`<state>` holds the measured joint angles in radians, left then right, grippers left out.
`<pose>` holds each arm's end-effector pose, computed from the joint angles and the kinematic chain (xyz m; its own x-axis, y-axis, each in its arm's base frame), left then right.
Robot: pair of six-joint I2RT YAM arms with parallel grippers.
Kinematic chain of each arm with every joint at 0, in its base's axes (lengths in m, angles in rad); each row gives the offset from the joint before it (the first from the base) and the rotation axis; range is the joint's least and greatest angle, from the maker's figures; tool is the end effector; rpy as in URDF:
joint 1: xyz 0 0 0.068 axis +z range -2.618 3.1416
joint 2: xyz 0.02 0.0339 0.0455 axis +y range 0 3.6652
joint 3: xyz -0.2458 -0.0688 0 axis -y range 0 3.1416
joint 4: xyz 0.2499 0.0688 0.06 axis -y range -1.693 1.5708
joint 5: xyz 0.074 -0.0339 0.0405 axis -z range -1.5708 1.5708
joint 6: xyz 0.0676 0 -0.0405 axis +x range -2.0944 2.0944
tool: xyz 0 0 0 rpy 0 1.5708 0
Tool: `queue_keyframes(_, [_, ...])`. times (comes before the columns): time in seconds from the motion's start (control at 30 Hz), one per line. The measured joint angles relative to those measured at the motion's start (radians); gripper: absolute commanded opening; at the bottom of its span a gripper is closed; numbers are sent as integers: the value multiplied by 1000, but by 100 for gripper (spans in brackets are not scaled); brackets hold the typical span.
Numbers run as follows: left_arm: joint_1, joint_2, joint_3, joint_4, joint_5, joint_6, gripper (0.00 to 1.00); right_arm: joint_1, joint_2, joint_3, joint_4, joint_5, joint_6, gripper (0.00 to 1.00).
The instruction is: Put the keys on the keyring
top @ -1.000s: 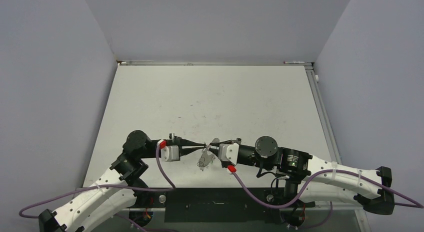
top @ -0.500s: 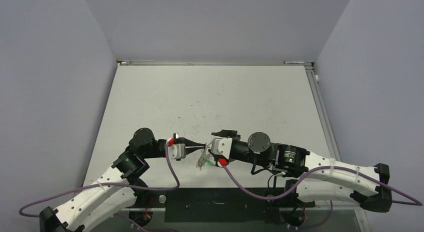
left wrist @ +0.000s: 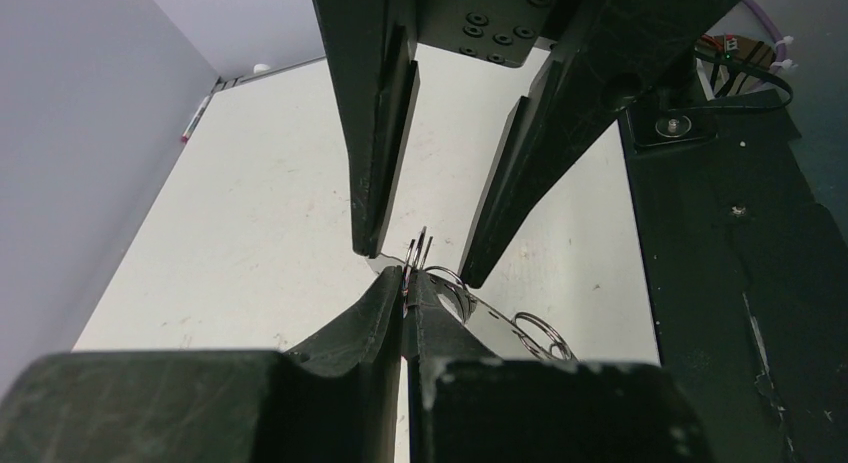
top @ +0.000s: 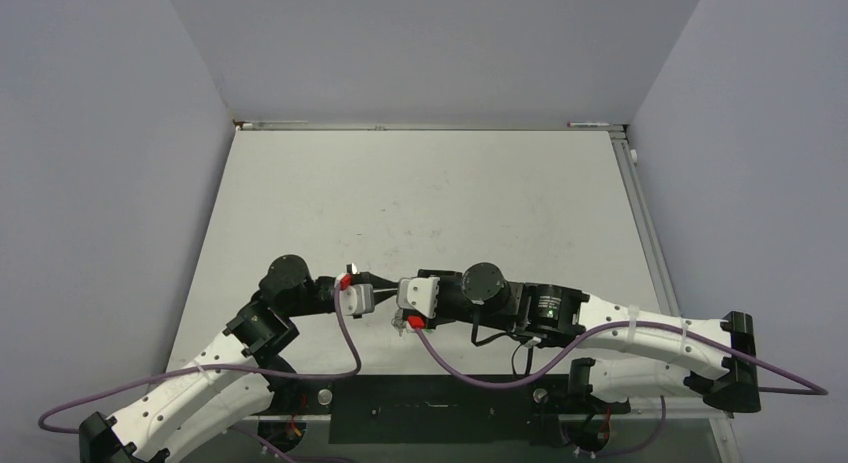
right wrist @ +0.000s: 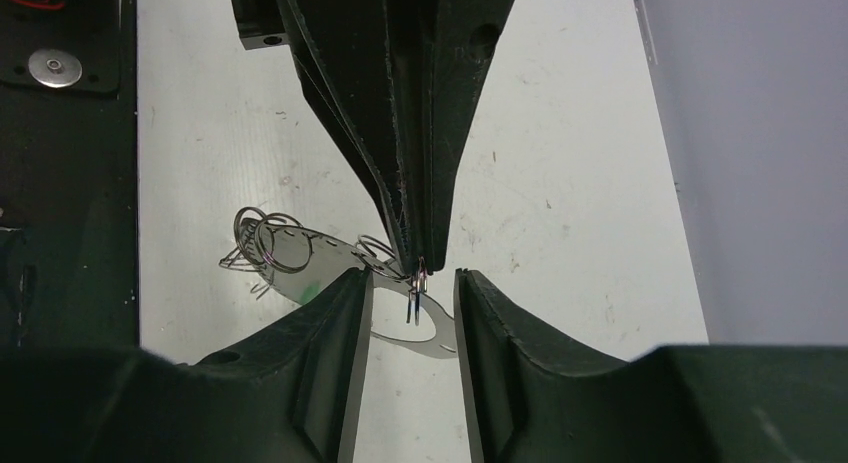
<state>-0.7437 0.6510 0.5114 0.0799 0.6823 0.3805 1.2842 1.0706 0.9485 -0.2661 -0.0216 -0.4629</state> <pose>0.1231 -0.1712 0.2795 0.3264 0.0914 -0.9408 0.9343 0.1197 0.3358 0.0802 0.2772 0.3047 0.3350 -0.4425 -0.8318 -0.9109 0.0736 -0.4060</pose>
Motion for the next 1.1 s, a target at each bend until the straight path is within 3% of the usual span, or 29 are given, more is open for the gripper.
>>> queue_keyframes(0.77, [-16,-1,12,-48,-59,29,0,0,14,35,-24,49,3,33])
queue_keyframes(1.1, [-23,-1,12,-58,-76,36,0,0,37,35,-23,66,1,27])
